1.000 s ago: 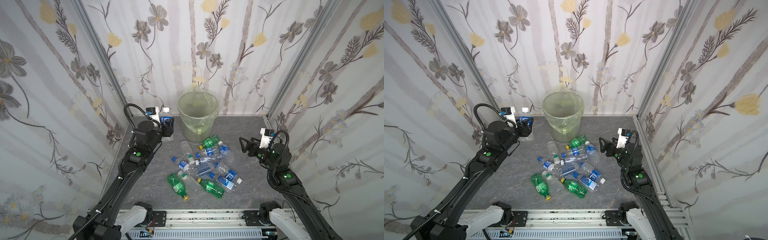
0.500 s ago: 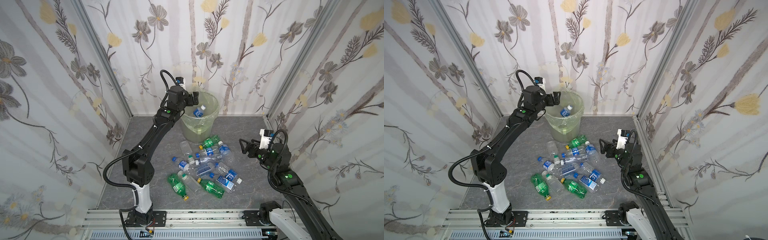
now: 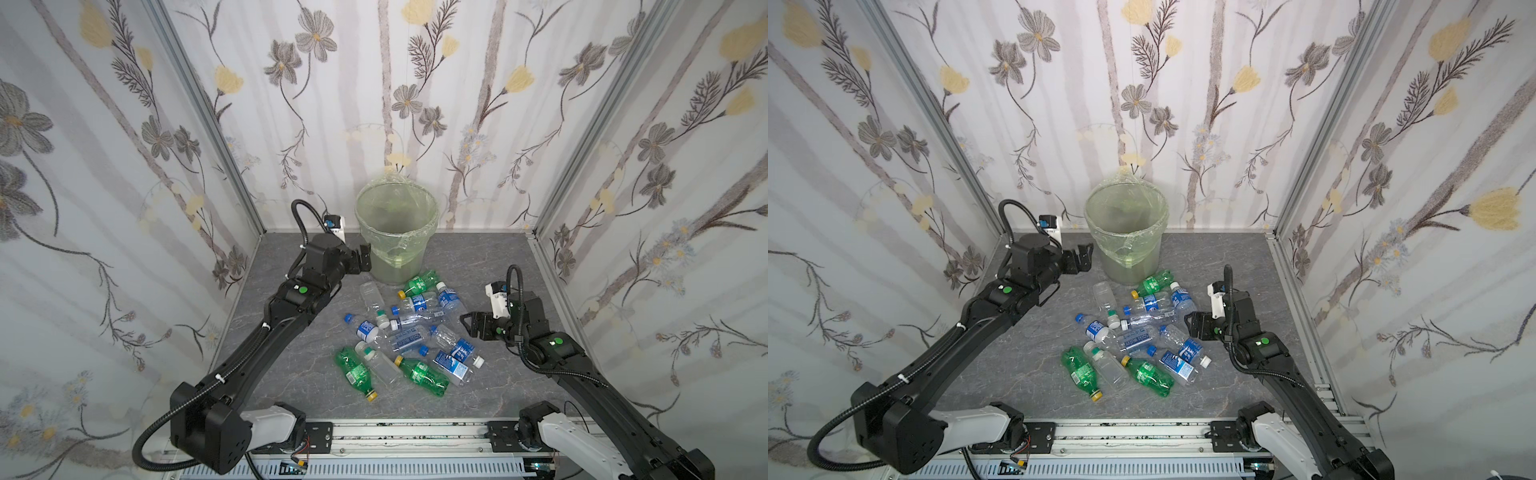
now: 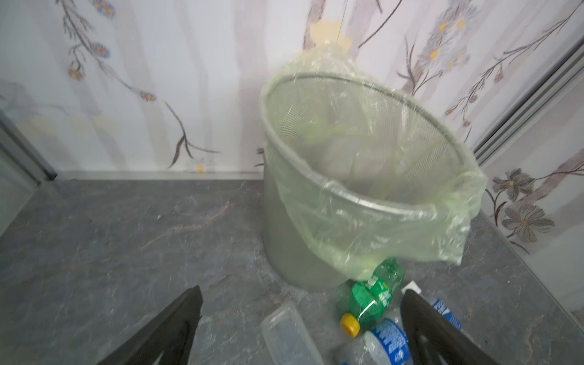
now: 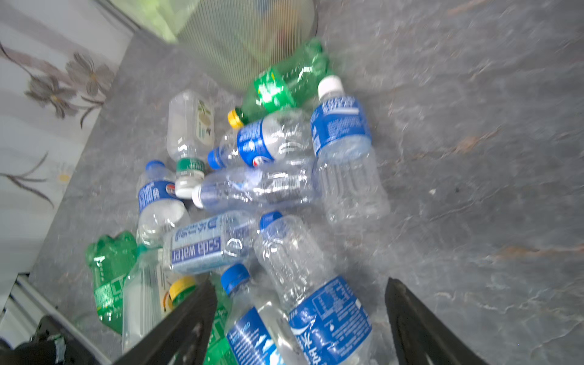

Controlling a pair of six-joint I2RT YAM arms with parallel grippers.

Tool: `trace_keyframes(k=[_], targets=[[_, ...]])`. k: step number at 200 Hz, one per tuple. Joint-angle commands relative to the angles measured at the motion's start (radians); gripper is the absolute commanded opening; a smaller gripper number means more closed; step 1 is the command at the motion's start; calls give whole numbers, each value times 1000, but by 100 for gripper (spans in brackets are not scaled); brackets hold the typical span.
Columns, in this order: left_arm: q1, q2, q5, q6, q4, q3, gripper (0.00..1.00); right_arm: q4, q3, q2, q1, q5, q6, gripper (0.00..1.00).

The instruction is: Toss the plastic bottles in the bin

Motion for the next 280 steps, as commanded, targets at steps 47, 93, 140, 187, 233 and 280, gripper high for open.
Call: trace_keyframes(k=[47, 93, 140, 187, 233, 280], targets=[[4, -297, -49, -83, 20, -345, 100, 8, -18, 189, 92, 9, 21, 83], [10, -350, -75, -100, 20, -392, 100, 67, -6, 320, 135, 62, 14, 82], [10, -346, -71, -102, 20, -389, 100, 95, 39, 427, 171, 123, 5, 79], [11, -355, -77, -109, 20, -394, 100, 115, 54, 503, 204, 180, -5, 68], [13, -348, -91, -110, 21, -394, 100, 132, 36, 372, 220, 221, -4, 51], [12, -349, -99, -115, 27, -400, 100, 118, 81, 149, 218, 255, -11, 42]])
